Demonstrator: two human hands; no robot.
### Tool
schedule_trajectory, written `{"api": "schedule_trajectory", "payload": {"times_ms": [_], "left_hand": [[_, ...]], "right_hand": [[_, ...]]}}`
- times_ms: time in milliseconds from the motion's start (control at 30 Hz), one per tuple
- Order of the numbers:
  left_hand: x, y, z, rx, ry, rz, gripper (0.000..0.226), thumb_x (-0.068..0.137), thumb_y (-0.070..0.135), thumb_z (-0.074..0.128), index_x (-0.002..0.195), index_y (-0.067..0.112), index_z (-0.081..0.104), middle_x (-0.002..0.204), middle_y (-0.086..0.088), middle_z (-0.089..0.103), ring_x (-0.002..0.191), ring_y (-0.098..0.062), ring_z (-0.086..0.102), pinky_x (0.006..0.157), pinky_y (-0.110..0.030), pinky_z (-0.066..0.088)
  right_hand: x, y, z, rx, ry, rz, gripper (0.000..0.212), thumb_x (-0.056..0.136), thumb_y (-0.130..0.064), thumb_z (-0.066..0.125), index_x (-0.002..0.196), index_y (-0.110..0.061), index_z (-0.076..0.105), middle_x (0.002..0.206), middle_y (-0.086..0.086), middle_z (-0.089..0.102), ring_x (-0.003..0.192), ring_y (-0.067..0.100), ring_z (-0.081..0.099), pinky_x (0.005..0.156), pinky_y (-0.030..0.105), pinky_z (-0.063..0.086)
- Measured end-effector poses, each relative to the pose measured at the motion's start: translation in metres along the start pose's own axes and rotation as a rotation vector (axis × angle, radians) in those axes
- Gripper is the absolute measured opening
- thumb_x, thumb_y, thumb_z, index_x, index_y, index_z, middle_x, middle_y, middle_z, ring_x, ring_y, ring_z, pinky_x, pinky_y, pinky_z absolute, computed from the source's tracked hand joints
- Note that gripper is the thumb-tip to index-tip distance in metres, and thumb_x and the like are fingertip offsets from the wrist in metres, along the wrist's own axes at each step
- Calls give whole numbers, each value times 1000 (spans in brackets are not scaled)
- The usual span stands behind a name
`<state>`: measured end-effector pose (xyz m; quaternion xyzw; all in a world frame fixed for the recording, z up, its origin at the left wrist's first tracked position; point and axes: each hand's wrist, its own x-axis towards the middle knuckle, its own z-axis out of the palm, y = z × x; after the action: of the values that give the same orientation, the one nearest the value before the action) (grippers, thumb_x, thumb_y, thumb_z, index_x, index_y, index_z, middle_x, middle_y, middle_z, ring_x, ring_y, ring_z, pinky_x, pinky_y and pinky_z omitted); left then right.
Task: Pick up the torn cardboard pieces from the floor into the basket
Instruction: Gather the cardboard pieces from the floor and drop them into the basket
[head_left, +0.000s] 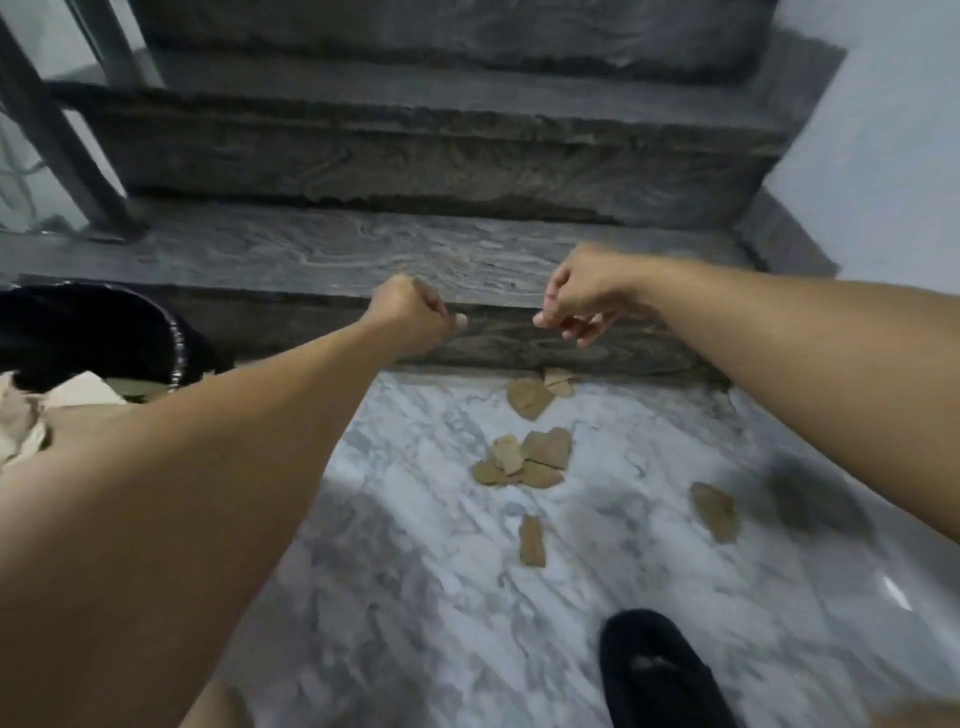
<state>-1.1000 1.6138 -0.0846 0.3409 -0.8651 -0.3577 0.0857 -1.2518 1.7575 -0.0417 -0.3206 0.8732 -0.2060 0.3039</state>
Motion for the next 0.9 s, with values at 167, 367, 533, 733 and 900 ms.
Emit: {"api": "schedule_trajectory", "payload": {"times_ms": [167,367,533,733,900], "left_hand": [[10,-5,106,139,-294,4,18,77,22,81,79,10,68,81,-7,66,72,-19,59,68,-29,52],[-5,-46,207,385,-600,43,35,66,21,87,95,16,67,97,-1,62,85,-16,57,76,-29,52],[-29,-73,252,462,-697,175,56,60,13,86,111,11,63,117,-6,47,98,-22,52,77,-30,51],[-33,-89,271,398,-645,244,33,72,-2,76,97,6,57,111,-12,51,76,-29,64,68,-39,58],[-22,-90,269,435,-641,143,33,65,9,81,91,13,61,97,-3,65,83,-19,62,72,-30,53]], "right_hand": [[16,123,16,-89,8,149,6,87,-4,70,82,-7,70,77,11,69,71,20,69,63,33,61],[18,241,52,-329,-135,337,30,86,-19,74,109,0,69,105,14,66,86,26,67,73,41,61],[10,293,73,-471,-151,489,54,89,-34,70,129,0,56,131,17,58,100,29,59,59,30,50],[17,320,102,-486,-83,607,56,80,-28,74,122,-6,45,125,17,48,108,31,50,74,32,45],[37,318,95,-402,-52,585,27,78,-26,71,92,-4,62,89,9,61,69,21,55,53,26,42]]}}
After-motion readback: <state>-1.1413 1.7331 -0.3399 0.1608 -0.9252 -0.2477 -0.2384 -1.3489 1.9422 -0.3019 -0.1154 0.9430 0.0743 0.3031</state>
